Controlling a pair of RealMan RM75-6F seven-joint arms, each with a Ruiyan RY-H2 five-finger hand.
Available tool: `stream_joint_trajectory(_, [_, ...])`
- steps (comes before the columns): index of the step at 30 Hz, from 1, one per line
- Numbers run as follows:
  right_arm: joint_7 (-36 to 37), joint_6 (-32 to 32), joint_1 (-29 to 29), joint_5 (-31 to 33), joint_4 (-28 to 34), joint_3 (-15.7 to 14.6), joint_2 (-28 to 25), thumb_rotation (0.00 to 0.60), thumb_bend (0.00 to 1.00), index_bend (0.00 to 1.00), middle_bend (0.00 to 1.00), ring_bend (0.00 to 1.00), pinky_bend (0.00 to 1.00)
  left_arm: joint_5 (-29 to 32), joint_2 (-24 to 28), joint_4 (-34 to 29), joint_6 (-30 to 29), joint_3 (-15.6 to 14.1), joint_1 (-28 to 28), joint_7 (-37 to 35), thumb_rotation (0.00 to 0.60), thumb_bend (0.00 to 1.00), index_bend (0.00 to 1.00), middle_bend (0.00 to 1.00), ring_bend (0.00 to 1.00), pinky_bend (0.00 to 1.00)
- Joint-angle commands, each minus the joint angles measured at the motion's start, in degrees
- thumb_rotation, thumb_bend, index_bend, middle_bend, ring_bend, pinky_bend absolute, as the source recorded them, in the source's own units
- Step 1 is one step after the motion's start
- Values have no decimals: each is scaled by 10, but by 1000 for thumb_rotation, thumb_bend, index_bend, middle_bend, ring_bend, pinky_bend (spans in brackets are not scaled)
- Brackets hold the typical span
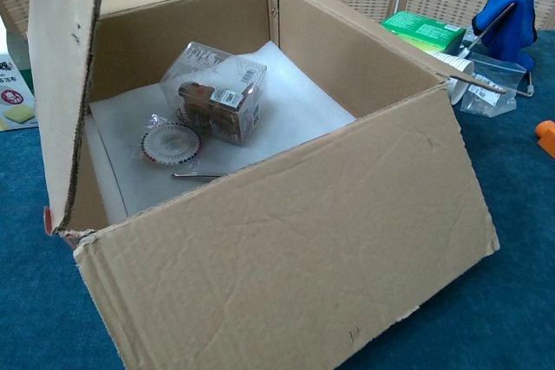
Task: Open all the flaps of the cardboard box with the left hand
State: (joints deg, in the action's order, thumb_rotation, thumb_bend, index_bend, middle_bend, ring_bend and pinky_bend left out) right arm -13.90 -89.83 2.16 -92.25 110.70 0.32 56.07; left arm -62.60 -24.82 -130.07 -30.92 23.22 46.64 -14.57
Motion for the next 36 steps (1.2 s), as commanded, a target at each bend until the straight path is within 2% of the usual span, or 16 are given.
stream_joint_trajectory(1, [-1, 0, 0, -1, 0, 0, 0, 600, 0, 0, 0, 0, 0, -12, 11, -5, 5, 3, -10, -18, 383, 0, 608, 577, 422, 387])
stream_joint_trajectory(10, [-1, -2, 1, -3, 2, -1, 0, 600, 0, 0, 0, 0, 0, -75, 44, -6, 6, 11, -44, -78, 381, 0, 608, 577, 422, 396])
stream_joint_trajectory(14, [-2, -1, 1, -4, 2, -2, 0, 600, 0, 0, 0, 0, 0, -106, 56, -8, 2, 10, -60, -106, 385, 0, 608, 578, 422, 345])
stream_joint_trajectory(17, [-1, -4, 2, -5, 3, -1, -1, 600, 0, 0, 0, 0, 0, -134, 66, -9, -2, 6, -74, -125, 383, 0, 608, 577, 422, 343])
stream_joint_trajectory(20, [2, -5, 3, -6, 3, -1, -2, 600, 0, 0, 0, 0, 0, -172, 78, -8, -14, 0, -93, -150, 386, 0, 608, 577, 422, 258])
stream_joint_trajectory(21, [2, -6, 3, -7, 3, -1, -2, 600, 0, 0, 0, 0, 0, -192, 85, -7, -20, -6, -103, -159, 383, 0, 608, 577, 422, 263])
stream_joint_trajectory(25, [4, -6, 3, -9, 4, -2, -3, 600, 0, 0, 0, 0, 0, -272, 107, -2, -59, -33, -144, -206, 381, 0, 608, 578, 423, 406])
stream_joint_trajectory(31, [5, -8, 4, -9, 4, -1, -4, 600, 0, 0, 0, 0, 0, -365, 109, 37, -87, -67, -168, -279, 384, 0, 608, 578, 422, 421])
stream_joint_trajectory(36, [5, -7, 4, -9, 4, -2, -4, 600, 0, 0, 0, 0, 0, -394, 94, 60, -91, -85, -171, -295, 384, 0, 604, 578, 423, 424])
